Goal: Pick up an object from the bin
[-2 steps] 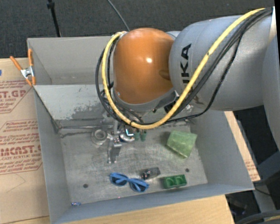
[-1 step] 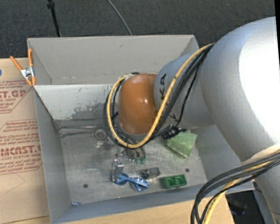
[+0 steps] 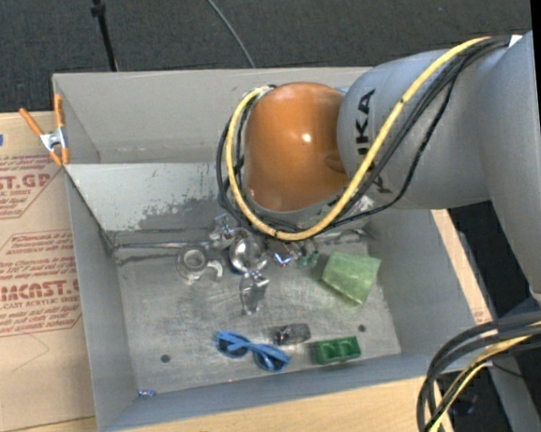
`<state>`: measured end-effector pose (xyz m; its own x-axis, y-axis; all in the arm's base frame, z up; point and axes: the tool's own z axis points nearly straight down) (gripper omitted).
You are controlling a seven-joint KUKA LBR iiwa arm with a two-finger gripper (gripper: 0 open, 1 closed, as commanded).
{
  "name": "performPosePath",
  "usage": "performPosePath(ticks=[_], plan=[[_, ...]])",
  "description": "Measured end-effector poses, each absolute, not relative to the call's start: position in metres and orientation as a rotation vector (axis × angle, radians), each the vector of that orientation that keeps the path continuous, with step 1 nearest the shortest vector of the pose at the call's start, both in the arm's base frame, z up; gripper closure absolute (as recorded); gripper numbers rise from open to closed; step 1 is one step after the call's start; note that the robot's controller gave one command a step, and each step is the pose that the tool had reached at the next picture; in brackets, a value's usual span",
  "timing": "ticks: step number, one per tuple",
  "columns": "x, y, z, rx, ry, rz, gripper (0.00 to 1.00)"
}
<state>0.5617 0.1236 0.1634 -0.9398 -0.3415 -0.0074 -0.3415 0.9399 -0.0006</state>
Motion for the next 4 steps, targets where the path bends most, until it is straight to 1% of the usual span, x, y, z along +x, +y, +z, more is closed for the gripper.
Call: performPosePath(ticks=[1, 2, 3, 4], plan=[[0.528, 0.07, 0.074, -0.748, 3.038, 0.007, 0.0], [0.497, 0.091, 0.083, -0.898, 2.961, -0.005, 0.0], [0.482, 0.043, 0.108, -1.393, 2.808, -0.002, 0.0], [0.499, 0.004, 0.072, -1.241, 2.872, 0.003, 0.0]])
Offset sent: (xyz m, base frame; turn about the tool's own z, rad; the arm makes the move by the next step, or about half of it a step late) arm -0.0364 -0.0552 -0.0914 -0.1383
